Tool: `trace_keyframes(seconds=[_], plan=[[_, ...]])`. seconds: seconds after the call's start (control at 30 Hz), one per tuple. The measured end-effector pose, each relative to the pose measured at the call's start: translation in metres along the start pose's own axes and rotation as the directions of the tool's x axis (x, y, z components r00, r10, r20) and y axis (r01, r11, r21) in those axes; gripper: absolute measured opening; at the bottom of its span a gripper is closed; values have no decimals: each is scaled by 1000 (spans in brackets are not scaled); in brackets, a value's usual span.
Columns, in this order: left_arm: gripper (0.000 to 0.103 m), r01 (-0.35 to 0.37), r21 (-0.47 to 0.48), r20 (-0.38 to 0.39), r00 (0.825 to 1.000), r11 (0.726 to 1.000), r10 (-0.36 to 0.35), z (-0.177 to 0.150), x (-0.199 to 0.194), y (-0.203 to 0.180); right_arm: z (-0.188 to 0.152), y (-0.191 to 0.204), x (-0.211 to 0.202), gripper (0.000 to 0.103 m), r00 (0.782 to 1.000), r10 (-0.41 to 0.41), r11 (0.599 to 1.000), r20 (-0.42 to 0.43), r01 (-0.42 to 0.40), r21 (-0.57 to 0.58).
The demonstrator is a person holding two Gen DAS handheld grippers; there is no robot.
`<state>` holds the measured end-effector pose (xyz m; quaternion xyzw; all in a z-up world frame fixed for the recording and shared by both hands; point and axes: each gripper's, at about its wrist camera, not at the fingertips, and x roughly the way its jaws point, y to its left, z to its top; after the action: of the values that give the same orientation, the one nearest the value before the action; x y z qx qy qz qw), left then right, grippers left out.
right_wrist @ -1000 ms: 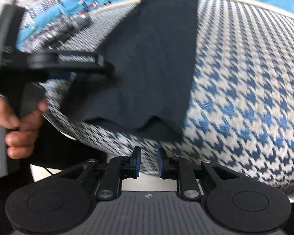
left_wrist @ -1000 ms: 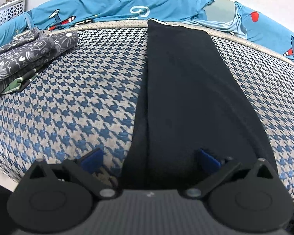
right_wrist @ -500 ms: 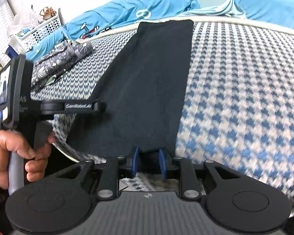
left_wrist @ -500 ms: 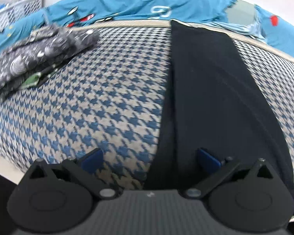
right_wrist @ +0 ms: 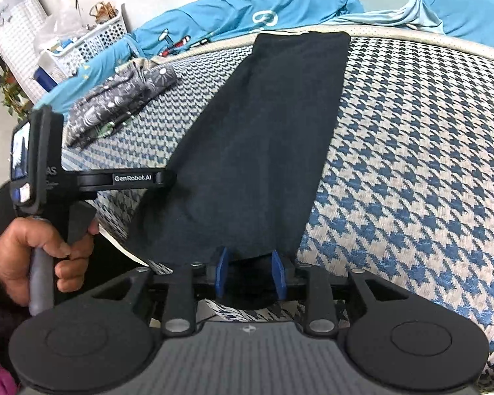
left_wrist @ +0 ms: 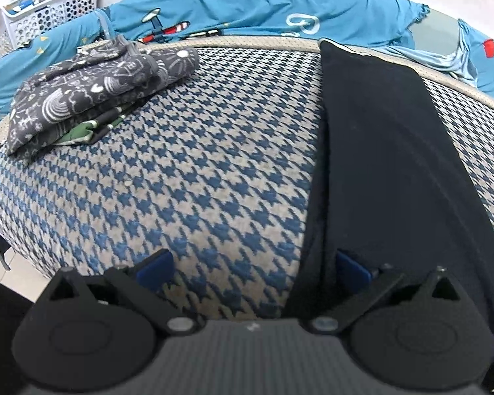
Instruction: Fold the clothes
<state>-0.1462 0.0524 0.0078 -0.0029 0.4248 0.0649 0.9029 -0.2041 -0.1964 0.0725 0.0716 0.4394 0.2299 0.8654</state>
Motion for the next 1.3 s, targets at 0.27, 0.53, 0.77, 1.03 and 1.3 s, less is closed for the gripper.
trace_keyframes(seconds=[0.27, 0.53, 0.77, 1.03, 1.3], plan=[[103, -37, 9, 7, 999, 999, 37, 4, -1, 1, 10, 0, 5, 32, 1000, 4, 999, 24, -3, -42], [103, -44, -22, -15, 999, 999, 44, 6, -1, 9, 7, -3, 32, 32, 998, -23, 999, -66, 21, -43], [103, -53, -113, -35, 998, 992, 49, 16, -2, 24, 8, -11, 21, 32, 999, -13, 1000, -38, 13, -1], [103, 66, -20, 0, 998, 998, -66, 33, -3, -10, 29, -24, 21, 32, 1000, -25, 1000, 5, 25, -10], [103, 135, 52, -32, 991, 990, -133, 46, 15, -41, 54, -38, 39, 32, 1000, -18, 1000, 16, 18, 21]])
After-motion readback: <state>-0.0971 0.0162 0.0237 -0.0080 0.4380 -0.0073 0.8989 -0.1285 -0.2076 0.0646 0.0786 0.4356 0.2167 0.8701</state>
